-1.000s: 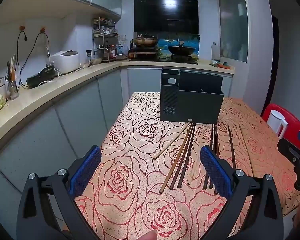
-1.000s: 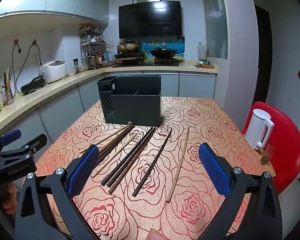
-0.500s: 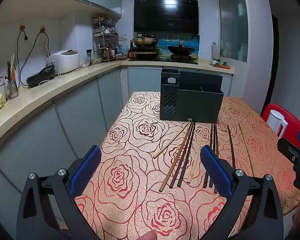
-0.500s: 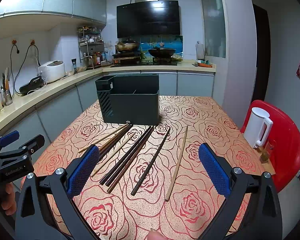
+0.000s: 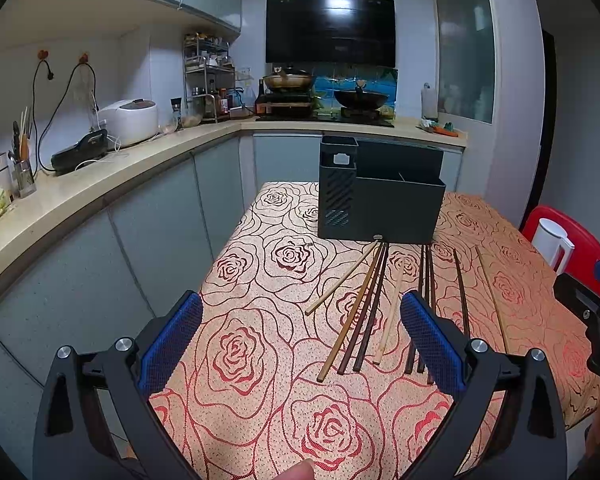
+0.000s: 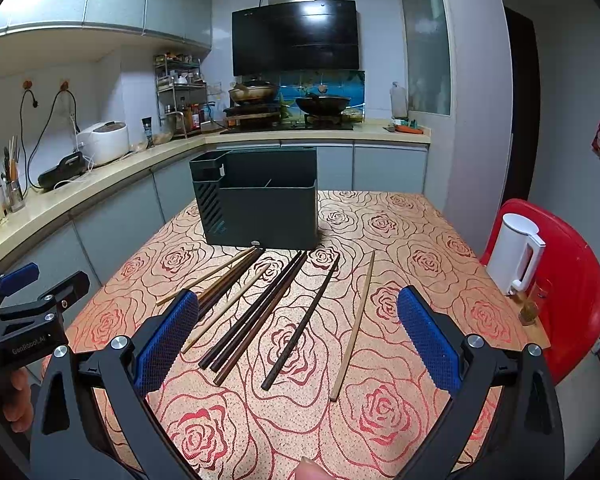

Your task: Organize utensils

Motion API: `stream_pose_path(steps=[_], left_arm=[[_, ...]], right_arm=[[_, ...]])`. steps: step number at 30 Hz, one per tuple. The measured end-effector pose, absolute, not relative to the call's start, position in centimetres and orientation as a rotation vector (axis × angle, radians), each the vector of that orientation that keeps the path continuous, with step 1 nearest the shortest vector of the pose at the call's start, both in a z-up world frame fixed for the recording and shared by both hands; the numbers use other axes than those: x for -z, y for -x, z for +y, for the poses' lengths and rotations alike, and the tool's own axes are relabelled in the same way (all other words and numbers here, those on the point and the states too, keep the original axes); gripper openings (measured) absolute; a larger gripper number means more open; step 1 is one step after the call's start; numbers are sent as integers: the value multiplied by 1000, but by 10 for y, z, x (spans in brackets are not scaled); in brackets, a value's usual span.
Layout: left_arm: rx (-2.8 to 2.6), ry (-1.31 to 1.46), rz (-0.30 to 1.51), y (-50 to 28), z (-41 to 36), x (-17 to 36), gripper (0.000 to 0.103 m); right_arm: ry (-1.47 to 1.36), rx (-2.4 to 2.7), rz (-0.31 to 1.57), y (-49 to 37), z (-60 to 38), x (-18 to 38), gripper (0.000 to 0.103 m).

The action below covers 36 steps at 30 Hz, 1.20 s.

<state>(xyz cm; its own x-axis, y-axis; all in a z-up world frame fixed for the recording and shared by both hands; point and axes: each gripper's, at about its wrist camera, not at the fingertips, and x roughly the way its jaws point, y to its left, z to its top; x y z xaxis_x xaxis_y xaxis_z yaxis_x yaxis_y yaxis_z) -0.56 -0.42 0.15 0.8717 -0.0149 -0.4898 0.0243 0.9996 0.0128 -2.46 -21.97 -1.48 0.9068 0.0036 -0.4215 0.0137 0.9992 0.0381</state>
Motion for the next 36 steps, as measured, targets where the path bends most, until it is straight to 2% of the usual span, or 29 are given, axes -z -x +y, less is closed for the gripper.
stream_pose_path(steps=[36], left_arm=[[27, -15, 520, 8, -7, 1, 96]], right_arm=[[-38, 5, 447, 25, -218, 21, 96]])
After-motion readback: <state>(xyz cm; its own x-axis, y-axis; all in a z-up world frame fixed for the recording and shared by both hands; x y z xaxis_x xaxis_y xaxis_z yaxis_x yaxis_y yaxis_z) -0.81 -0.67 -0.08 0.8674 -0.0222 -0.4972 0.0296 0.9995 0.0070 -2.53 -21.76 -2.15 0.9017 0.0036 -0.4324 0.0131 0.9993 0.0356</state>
